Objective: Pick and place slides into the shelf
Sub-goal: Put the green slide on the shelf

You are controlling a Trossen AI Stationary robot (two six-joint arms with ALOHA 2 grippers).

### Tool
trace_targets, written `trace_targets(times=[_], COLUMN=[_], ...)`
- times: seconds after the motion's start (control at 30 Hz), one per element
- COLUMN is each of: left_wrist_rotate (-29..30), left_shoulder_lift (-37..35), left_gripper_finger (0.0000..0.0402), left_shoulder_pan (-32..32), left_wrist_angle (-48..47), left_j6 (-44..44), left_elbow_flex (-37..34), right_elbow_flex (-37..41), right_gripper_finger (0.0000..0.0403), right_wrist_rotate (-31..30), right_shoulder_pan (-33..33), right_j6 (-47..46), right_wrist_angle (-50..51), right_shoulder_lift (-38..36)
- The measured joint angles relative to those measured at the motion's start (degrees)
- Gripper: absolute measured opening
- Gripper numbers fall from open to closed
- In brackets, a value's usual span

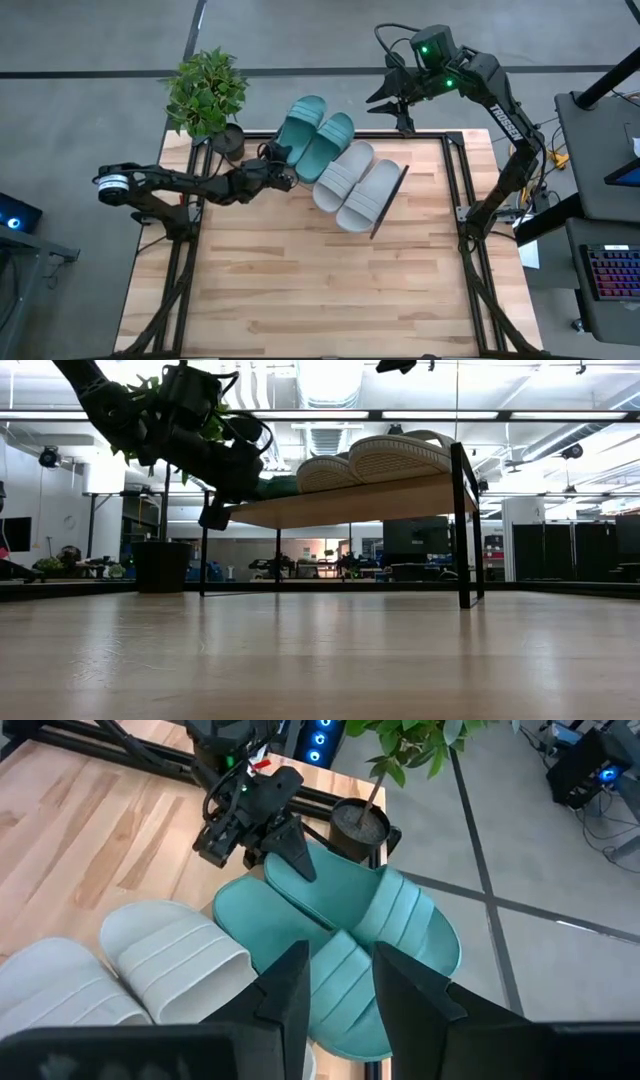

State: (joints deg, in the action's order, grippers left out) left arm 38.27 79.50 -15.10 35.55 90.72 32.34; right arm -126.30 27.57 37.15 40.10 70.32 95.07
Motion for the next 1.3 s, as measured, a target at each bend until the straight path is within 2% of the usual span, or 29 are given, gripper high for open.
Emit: trace_targets(times=[0.3,0.37,0.57,0.7,0.8,0.97,1.17,1.3], left_wrist_rotate=[1.48,1.67,2.96,2.98,4.33,3.37,3.65,3.12], left_shoulder_lift=[-0.02,-0.02,-0.15,-0.13,-0.77,-2.9,-7.58,-11.33], left_gripper_finger=[0.0041,0.0061,0.0155,0.0187,0.0193,0.0195,0.0196,0.0196], left_shoulder_pan=[-0.16,-0.18,-0.19,0.09,0.5,1.28,3.2,4.8], left_wrist_angle=[-0.68,-0.64,-1.68,-3.72,-7.4,-16.29,-18.4,-25.05], left_j6=[-0.54,-2.8,-12.18,-13.9,-15.85,-22.25,-23.4,-26.65], left_elbow_flex=[0.0,0.02,0.17,0.15,0.48,1.37,0.87,1.49], right_elbow_flex=[0.0,0.0,0.0,0.0,0.0,0.0,0.0,0.0], right_gripper_finger=[0.0093,0.0093,0.0091,0.0088,0.009,0.0089,0.0082,0.0082], right_wrist_rotate=[0.0,0.0,0.0,0.0,0.0,-0.02,0.0,0.0], right_shoulder_pan=[0.02,0.02,0.02,0.02,0.02,0.02,0.02,0.01], right_j6=[0.28,0.28,0.42,0.42,0.42,0.48,0.5,0.5], right_wrist_angle=[0.0,0.0,-0.02,-0.01,-0.02,-0.07,-0.09,-0.09], right_shoulder_lift=[0.0,0.0,0.0,0.0,0.0,0.0,0.0,0.0])
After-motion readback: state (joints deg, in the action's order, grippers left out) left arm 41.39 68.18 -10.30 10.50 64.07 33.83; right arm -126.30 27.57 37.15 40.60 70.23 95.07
